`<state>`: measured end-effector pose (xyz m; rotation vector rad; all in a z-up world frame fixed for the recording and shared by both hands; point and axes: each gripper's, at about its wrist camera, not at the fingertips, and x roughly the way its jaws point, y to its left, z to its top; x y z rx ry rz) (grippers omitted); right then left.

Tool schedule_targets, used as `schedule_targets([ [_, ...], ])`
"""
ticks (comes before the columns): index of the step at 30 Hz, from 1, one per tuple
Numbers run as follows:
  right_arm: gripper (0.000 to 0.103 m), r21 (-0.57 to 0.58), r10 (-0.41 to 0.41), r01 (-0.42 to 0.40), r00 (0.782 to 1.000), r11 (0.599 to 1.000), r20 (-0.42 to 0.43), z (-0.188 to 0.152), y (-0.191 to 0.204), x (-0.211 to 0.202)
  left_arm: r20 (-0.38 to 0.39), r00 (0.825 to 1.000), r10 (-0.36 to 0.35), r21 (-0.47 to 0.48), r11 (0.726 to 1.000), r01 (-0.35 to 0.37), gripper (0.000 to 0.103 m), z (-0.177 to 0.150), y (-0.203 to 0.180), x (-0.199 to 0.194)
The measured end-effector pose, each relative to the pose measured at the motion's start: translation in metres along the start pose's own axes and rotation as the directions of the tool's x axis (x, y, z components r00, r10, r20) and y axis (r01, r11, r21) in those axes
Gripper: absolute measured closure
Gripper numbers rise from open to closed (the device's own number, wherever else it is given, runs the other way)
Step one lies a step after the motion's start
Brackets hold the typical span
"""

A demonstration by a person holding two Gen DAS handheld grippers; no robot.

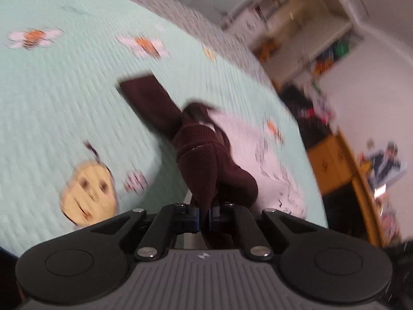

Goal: Fold clothes
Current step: 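Grasp the maroon cuff with the left tool while the right tool grasps the grey hoodie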

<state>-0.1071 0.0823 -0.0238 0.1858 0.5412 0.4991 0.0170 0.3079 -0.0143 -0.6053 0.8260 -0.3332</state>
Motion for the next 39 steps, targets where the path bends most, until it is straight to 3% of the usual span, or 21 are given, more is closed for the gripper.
schedule_targets([
  [3, 0.074, 0.124, -0.019, 0.014, 0.999, 0.992, 0.038, 0.005, -0.025, -0.014, 0.068, 0.997, 0.047, -0.063, 0.997, -0.043, 0.098, 0.019, 0.021, -0.022],
  [7, 0.058, 0.157, -0.170, 0.165, 0.985, 0.974, 0.018, 0.007, -0.057, -0.024, 0.153, 0.982, 0.114, -0.154, 0.984, -0.090, 0.099, 0.032, 0.053, -0.051],
  [10, 0.052, 0.206, -0.234, 0.231, 0.972, 0.951, -0.007, 0.007, -0.075, -0.028, 0.187, 0.970, 0.154, -0.165, 0.978, -0.124, 0.098, 0.039, 0.069, -0.067],
  [15, 0.050, 0.179, -0.268, 0.258, 0.963, 0.949, 0.034, 0.016, -0.084, -0.025, 0.152, 0.966, 0.209, -0.206, 0.963, -0.176, 0.098, 0.037, 0.093, -0.071],
  [17, 0.043, 0.149, -0.292, 0.282, 0.955, 0.948, 0.056, 0.035, -0.087, -0.019, 0.139, 0.963, 0.231, -0.178, 0.962, -0.206, 0.098, 0.034, 0.093, -0.068],
  [19, 0.027, 0.113, -0.300, 0.292, 0.952, 0.950, 0.067, 0.053, -0.094, -0.012, 0.133, 0.961, 0.244, -0.153, 0.963, -0.224, 0.098, 0.030, 0.094, -0.064],
  [21, 0.026, 0.069, -0.310, 0.306, 0.949, 0.949, 0.053, 0.072, -0.100, 0.004, 0.128, 0.959, 0.252, -0.133, 0.963, -0.235, 0.098, 0.029, 0.093, -0.061],
  [29, 0.025, 0.008, -0.303, 0.305, 0.949, 0.952, -0.086, 0.119, -0.129, 0.108, 0.095, 0.955, 0.280, -0.113, 0.956, -0.269, 0.098, 0.029, 0.098, -0.050],
  [33, 0.025, 0.068, -0.306, 0.323, 0.932, 0.944, -0.193, 0.107, -0.142, 0.157, 0.083, 0.948, 0.307, -0.078, 0.951, -0.300, 0.098, 0.027, 0.096, -0.047],
  [35, 0.028, 0.028, -0.314, 0.328, 0.925, 0.944, -0.214, 0.092, -0.131, 0.168, 0.075, 0.945, 0.319, -0.070, 0.947, -0.314, 0.098, 0.026, 0.095, -0.045],
  [38, 0.053, -0.062, -0.336, 0.331, 0.916, 0.942, -0.217, 0.069, -0.107, 0.169, 0.064, 0.940, 0.335, -0.056, 0.942, -0.332, 0.098, 0.025, 0.093, -0.040],
  [39, 0.071, -0.073, -0.338, 0.330, 0.916, 0.941, -0.218, 0.064, -0.102, 0.166, 0.061, 0.938, 0.341, -0.049, 0.940, -0.339, 0.098, 0.024, 0.093, -0.038],
])
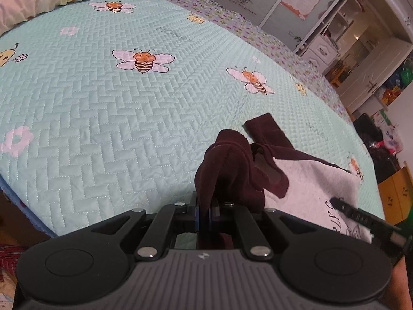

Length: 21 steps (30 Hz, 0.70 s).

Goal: Fold clothes
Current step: 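Grasp the maroon cuff with the left tool while the right tool grasps the grey hoodie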

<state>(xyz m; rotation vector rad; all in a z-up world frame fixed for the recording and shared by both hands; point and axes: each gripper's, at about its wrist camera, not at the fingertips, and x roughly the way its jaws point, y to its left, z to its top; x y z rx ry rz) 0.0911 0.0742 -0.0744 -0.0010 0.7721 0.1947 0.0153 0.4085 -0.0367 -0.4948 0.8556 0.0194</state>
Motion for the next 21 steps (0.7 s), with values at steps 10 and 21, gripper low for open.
schedule_targets([
  [10, 0.094, 0.061, -0.081, 0.067, 0.962, 0.996, 0.260, -0.051, -0.019, -0.117, 0.030, 0.999, -0.016, 0.154, 0.988, 0.011, 0.098, -0.011, -0.033, -0.007],
  [21, 0.094, 0.118, -0.269, 0.242, 0.890, 0.963, 0.369, -0.079, -0.055, -0.217, -0.013, 0.981, -0.195, 0.376, 0.908, 0.186, 0.098, -0.042, -0.120, -0.008],
])
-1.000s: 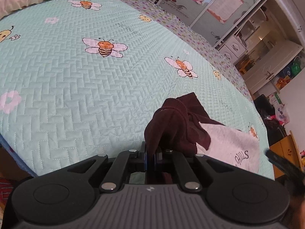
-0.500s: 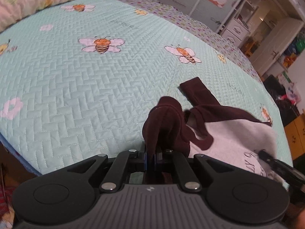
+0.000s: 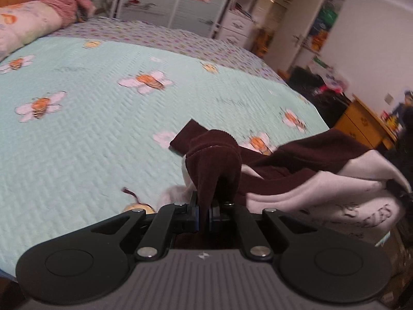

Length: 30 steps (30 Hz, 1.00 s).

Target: Fold clothes

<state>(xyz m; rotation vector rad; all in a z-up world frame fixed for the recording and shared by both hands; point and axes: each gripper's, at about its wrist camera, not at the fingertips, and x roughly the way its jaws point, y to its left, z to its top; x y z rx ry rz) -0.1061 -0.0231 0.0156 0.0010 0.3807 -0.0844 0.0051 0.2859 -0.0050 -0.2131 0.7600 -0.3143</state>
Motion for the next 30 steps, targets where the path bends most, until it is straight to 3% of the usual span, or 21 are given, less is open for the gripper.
schedule_targets([
  [2, 0.094, 0.125, 0.057, -0.050, 0.997, 0.991, -0.054, -0.007, -0.012, 0.010, -0.011, 0.999, 0.052, 0.014, 0.999, -0.052, 0.098, -0.002, -0.004, 0.010],
  [4, 0.094, 0.148, 0.090, -0.084, 0.995, 0.986, -0.037, -0.001, -0.009, 0.012, 0.021, 0.994, 0.104, 0.006, 0.994, -0.105, 0.098, 0.009, -0.001, 0.014],
  [7, 0.094, 0.121, 0.145, -0.153, 0.987, 0.981, 0.072, 0.037, 0.006, 0.012, 0.147, 0.974, 0.172, 0.047, 0.982, -0.181, 0.098, 0.050, -0.008, 0.007],
  [10, 0.094, 0.102, 0.195, -0.223, 0.954, 0.969, 0.228, 0.095, 0.015, 0.014, 0.286, 0.948, 0.138, 0.080, 0.983, -0.167, 0.098, 0.113, -0.033, -0.013],
  [13, 0.094, 0.083, 0.177, -0.225, 0.904, 0.971, 0.390, 0.150, 0.014, 0.007, 0.447, 0.889, 0.094, 0.141, 0.975, -0.174, 0.098, 0.173, -0.076, -0.042],
  [18, 0.094, 0.135, 0.076, -0.187, 0.814, 0.973, 0.576, 0.192, -0.009, -0.010, 0.647, 0.760, -0.056, 0.256, 0.955, -0.148, 0.098, 0.237, -0.149, -0.096],
  [19, 0.093, 0.153, 0.049, -0.172, 0.804, 0.973, 0.593, 0.191, -0.015, -0.012, 0.660, 0.746, -0.089, 0.282, 0.950, -0.136, 0.098, 0.244, -0.161, -0.100],
  [20, 0.093, 0.177, 0.026, -0.162, 0.806, 0.971, 0.591, 0.185, -0.024, -0.011, 0.658, 0.745, -0.115, 0.307, 0.944, -0.125, 0.098, 0.249, -0.170, -0.102],
  [21, 0.087, 0.203, 0.004, -0.152, 0.810, 0.967, 0.586, 0.178, -0.033, -0.010, 0.639, 0.757, -0.136, 0.333, 0.936, -0.112, 0.098, 0.252, -0.177, -0.099],
  [22, 0.086, 0.234, -0.019, -0.136, 0.829, 0.963, 0.559, 0.168, -0.041, -0.005, 0.609, 0.778, -0.152, 0.356, 0.930, -0.096, 0.097, 0.252, -0.180, -0.092],
  [23, 0.074, 0.270, -0.039, -0.119, 0.857, 0.956, 0.514, 0.156, -0.049, 0.003, 0.566, 0.808, -0.162, 0.376, 0.923, -0.079, 0.096, 0.248, -0.180, -0.080],
  [25, 0.031, 0.325, -0.036, -0.081, 0.941, 0.942, 0.337, 0.123, -0.064, 0.031, 0.435, 0.889, -0.142, 0.395, 0.917, -0.047, 0.092, 0.231, -0.170, -0.044],
  [27, 0.028, 0.369, -0.012, -0.026, 0.995, 0.929, 0.099, 0.076, -0.076, 0.063, 0.270, 0.959, -0.080, 0.355, 0.935, -0.022, 0.090, 0.204, -0.146, -0.002],
  [28, 0.028, 0.420, 0.021, -0.017, 1.000, 0.908, -0.003, 0.049, -0.083, 0.074, 0.181, 0.982, -0.046, 0.302, 0.953, -0.011, 0.087, 0.186, -0.125, 0.019],
  [30, 0.029, 0.524, 0.107, 0.006, 0.977, 0.852, -0.185, -0.006, -0.098, 0.094, 0.030, 1.000, -0.005, 0.156, 0.988, 0.000, 0.087, 0.145, -0.078, 0.055],
])
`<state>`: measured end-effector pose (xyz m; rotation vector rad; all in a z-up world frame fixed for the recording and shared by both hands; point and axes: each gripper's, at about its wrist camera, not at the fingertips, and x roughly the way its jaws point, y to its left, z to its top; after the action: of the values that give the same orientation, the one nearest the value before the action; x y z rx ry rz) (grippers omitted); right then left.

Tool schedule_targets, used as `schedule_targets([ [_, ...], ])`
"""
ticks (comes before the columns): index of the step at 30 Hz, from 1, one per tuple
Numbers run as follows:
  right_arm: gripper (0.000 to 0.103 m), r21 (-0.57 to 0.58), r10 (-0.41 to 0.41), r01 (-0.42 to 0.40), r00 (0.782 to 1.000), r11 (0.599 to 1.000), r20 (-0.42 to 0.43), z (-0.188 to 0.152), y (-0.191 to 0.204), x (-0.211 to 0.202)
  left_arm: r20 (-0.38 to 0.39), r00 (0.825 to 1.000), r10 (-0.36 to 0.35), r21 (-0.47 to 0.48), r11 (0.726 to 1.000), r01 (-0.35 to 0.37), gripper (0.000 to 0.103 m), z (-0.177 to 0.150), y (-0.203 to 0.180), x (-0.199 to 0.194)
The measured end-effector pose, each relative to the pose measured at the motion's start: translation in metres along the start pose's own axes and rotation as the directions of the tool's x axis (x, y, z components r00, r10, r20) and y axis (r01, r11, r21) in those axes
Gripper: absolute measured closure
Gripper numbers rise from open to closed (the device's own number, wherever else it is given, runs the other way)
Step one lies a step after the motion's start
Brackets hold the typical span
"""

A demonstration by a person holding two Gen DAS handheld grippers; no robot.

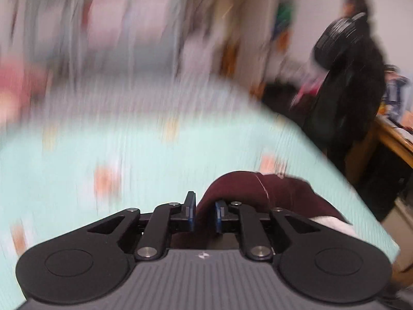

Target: Fold clothes

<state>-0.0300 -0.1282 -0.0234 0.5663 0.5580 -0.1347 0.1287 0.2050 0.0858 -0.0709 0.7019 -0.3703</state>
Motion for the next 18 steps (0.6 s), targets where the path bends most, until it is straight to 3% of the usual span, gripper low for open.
schedule_targets([
  [3, 0.029, 0.103, -0.038, 0.052, 0.991, 0.993, -0.128, -0.035, -0.036, 0.011, -0.121, 0.990, 0.073, -0.160, 0.983, -0.092, 0.088, -0.075, 0.047, 0.023],
  [6, 0.029, 0.097, -0.071, 0.085, 0.988, 0.992, -0.136, -0.036, -0.047, 0.009, -0.164, 0.976, 0.141, -0.190, 0.967, -0.172, 0.089, -0.124, 0.065, 0.020],
  [11, 0.029, 0.057, -0.062, 0.065, 0.996, 0.996, -0.067, -0.032, -0.037, -0.001, -0.149, 0.977, 0.152, -0.215, 0.959, -0.182, 0.087, -0.144, 0.089, -0.003],
  [12, 0.029, 0.062, -0.054, 0.057, 0.997, 0.996, -0.056, -0.047, -0.037, -0.021, -0.140, 0.978, 0.155, -0.228, 0.956, -0.185, 0.085, -0.144, 0.090, -0.006],
  [15, 0.029, 0.052, -0.031, 0.032, 0.999, 0.998, -0.027, -0.057, -0.034, -0.037, -0.096, 0.984, 0.150, -0.249, 0.954, -0.170, 0.068, -0.139, 0.093, -0.023],
  [18, 0.029, -0.003, -0.015, 0.015, 1.000, 1.000, -0.009, -0.066, -0.019, -0.049, -0.034, 0.989, 0.145, -0.160, 0.976, -0.148, 0.067, -0.138, 0.079, -0.029],
])
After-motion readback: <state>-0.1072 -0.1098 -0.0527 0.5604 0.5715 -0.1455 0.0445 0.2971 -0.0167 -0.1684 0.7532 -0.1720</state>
